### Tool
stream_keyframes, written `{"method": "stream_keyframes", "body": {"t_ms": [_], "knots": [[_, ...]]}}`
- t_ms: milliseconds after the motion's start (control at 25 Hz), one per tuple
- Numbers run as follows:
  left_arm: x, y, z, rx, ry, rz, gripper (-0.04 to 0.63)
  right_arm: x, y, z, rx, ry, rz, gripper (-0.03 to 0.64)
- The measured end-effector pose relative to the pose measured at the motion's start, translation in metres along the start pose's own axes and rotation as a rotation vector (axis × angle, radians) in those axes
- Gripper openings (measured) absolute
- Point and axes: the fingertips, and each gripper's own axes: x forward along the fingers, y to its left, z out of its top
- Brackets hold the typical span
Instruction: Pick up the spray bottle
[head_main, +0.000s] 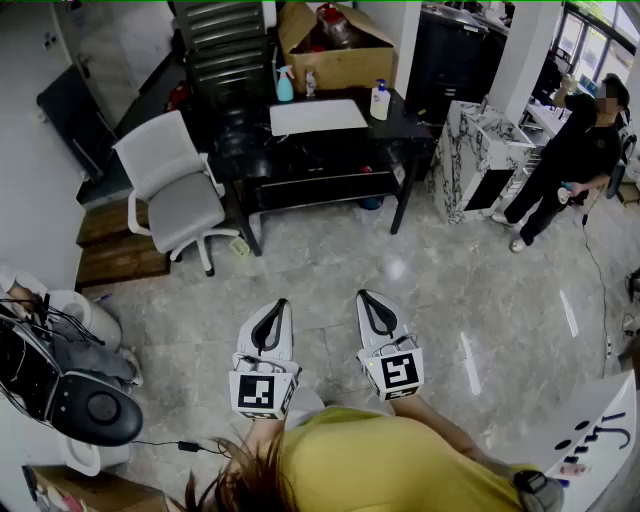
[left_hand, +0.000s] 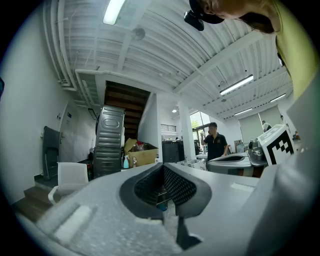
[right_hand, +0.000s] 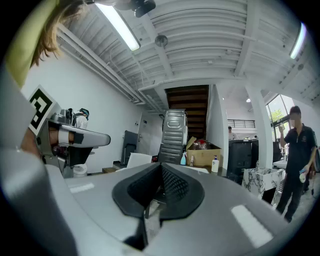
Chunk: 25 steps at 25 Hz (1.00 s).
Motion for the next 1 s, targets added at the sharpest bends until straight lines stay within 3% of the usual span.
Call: {"method": "stream_keyframes", "body": {"t_ms": [440, 1000], "knots": [[0.048, 0.023, -0.018, -0.023, 0.015, -0.017, 0.005, 0.049, -0.019, -0.022, 0.037, 0.019, 0.002, 0.002], [0.199, 0.125, -0.036, -0.070, 0.021, -0.100, 0.054, 0.218, -0.061, -0.032, -0.017, 0.073, -0.006, 0.002]]}}
